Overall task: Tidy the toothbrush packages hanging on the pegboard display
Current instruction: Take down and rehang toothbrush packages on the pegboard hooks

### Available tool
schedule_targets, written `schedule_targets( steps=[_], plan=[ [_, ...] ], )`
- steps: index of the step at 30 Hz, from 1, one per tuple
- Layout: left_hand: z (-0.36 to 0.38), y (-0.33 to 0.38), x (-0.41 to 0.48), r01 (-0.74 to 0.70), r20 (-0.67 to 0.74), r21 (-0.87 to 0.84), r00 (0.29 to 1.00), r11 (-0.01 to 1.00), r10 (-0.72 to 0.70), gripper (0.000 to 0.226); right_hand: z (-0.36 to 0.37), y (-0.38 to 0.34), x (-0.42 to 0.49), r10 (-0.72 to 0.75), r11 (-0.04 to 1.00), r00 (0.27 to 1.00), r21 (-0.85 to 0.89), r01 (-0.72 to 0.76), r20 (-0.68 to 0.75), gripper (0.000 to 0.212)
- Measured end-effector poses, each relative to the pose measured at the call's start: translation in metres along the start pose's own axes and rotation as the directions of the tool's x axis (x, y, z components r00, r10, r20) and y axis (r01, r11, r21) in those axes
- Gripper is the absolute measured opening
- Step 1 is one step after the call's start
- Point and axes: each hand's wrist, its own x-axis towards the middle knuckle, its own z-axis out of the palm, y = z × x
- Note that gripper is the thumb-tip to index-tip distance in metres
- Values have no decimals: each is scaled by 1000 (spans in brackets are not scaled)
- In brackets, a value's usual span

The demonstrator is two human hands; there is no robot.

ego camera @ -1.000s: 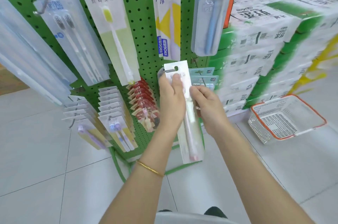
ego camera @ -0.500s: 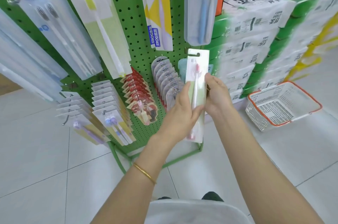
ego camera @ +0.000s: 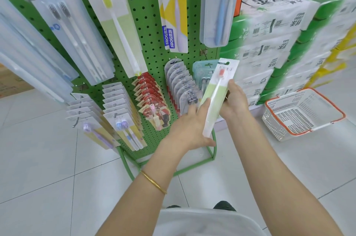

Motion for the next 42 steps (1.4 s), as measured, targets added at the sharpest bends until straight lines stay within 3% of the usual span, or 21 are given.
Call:
schedule_targets(
  steps=[2,4,7,11,14,19,24,29,32,35,38,42],
  plan=[
    [-1,-3,3,15,49,-54,999,998,-12,113,-1,0,-1,33,999,999,-35,-32,36,22],
    [-4,-7,6,9,104,-218,994,976,14,110,-3,-1,-3,92,994,991,-71,-85,97,27],
    [-10,-12,7,1,121,-442,991,897,58,99,-7,0,-5,72,990,986,-130,-53,151,9],
    [-10,-17,2,60,146,-612,989,788,38,63,-10,3,-9,-28,967,990,-246,61,136,20],
    [-8,-16,0,130,170,-731,985,670,-6,28,-10,2,-12,-18,933,975,-347,96,223,14],
    [-19,-16,2,253,206,-796,967,550,-147,36,-8,3,-18,35,894,939,-431,124,343,13],
    [-47,-22,9,121,-17,-870,961,479,-275,32,-9,11,-25,127,851,864,-500,157,488,16],
    [-74,-29,13,-52,-317,-849,846,526,-429,17,-6,13,-29,212,835,791,-527,159,574,15],
    [-82,-32,11,-107,-364,-862,811,495,-458,16,-2,11,-31,247,843,748,-518,148,616,15],
    [-89,-33,7,-148,-285,-939,842,311,-457,18,3,10,-32,275,861,685,-490,137,674,21],
    [-98,-32,1,-209,-244,-969,870,128,-428,10,9,13,-32,343,871,603,-484,83,720,45],
    [-113,-28,-7,-289,-276,-957,879,27,-388,13,24,20,-37,416,869,489,-494,35,767,86]
  ],
)
